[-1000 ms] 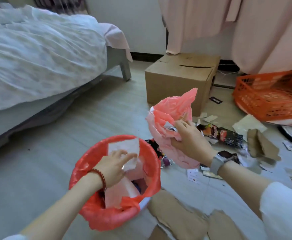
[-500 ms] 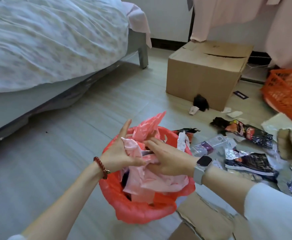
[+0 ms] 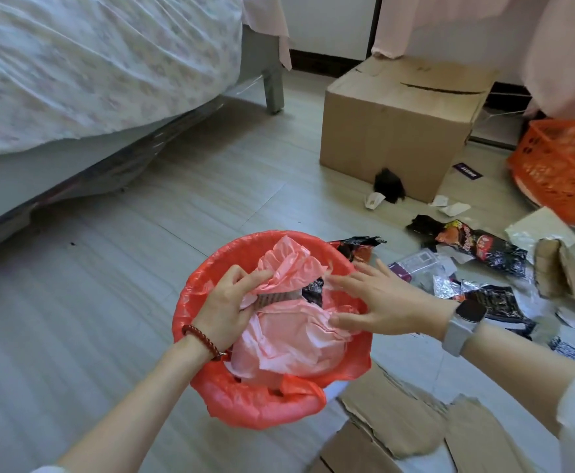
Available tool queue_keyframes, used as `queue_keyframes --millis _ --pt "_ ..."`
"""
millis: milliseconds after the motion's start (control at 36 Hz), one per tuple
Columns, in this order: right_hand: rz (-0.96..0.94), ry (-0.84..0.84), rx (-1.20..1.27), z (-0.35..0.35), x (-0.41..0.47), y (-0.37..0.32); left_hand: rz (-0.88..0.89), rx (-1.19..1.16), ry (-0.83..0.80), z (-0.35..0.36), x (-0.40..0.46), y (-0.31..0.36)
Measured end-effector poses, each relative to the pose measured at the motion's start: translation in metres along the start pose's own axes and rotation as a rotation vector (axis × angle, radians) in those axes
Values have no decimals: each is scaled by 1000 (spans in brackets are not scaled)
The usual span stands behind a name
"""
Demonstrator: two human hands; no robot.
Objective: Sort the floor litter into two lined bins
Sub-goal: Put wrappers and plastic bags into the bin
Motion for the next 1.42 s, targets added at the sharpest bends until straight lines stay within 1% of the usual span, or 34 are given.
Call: queue_keyframes --millis 56,167,194,222,250,306,361,389,417,444,472,500,528,556,611,667,722,778,833,861,917,944,1028,1139,1222,1278,1361,1417 --pt "-60 22 -119 -4 3 -8 -11 -5 5 1 -1 -2" --pt "-94 186 -214 -16 6 -8 -64 -9 44 -1 2 -9" --pt "-120 269 -291 -21 5 -11 -75 -12 47 -1 2 -10" --pt "-143 389 -366 -30 2 -16 -83 -15 50 -1 3 -11" --pt "-132 508 -371 -40 -3 -18 -94 -17 53 0 3 -12" --pt "-91 705 -201 -54 -10 -20 -112 -15 62 0 4 -12" --pt "-65 813 65 -59 -12 -26 -131 -9 70 1 5 -13" --pt "-60 819 227 -54 -9 -27 -142 -10 78 0 5 -14" --pt "-61 762 366 -46 -3 -32 -161 -17 86 0 5 -15" --pt "-71 642 424 -33 5 -40 -187 -39 96 -1 6 -18" --pt "-75 473 396 -15 13 -46 -235 -77 104 -4 6 -22" --pt "-76 287 314 5 18 -51 -302 -130 107 -6 7 -28" --pt "-85 141 214 19 18 -53 -371 -200 108 -9 8 -34" --pt "-106 67 130 26 17 -53 -432 -289 104 -10 8 -40" --pt "-142 37 11 28 17 -51 -515 -472 103 -12 7 -43" --pt "-162 57 -76 21 21 -50 -561 -609 101 -11 8 -45" --pt "-181 113 -131 12 24 -51 -600 -729 89 -8 8 -46" --pt "-183 163 -119 6 26 -51 -600 -761 93 -10 10 -45" --pt "-201 205 -2 -1 27 -53 -541 -641 69 -15 13 -39" --pt "-204 248 90 -8 28 -54 -506 -573 5 -13 14 -31" --pt "-160 366 281 -25 29 -47 -465 -484 -190 2 10 -18" --pt "-131 386 307 -29 30 -43 -462 -433 -265 9 7 -16" --pt "-120 389 279 -32 36 -46 -414 -194 -311 20 0 -10" --pt "-163 555 423 -45 41 -56 -383 -165 -292 29 -5 -3" --pt "-153 553 486 -39 39 -57 -283 -108 -218 27 -2 6" --pt "-121 562 537 -37 34 -47 -262 -74 -144 19 4 9" --pt "-107 693 592 -51 18 -29 -268 -131 -13 1 13 1" --pt "-99 728 609 -60 13 -23 -256 -222 32 -9 18 -2"
Point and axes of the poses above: each hand's wrist, its own x-axis towards the middle knuckle, its own z-axis out of the palm, y = z × x, the point moved 10 cm from there along x, towards the middle knuckle, and after that the axes turned 13 degrees about -z, right-handed, at the moved point
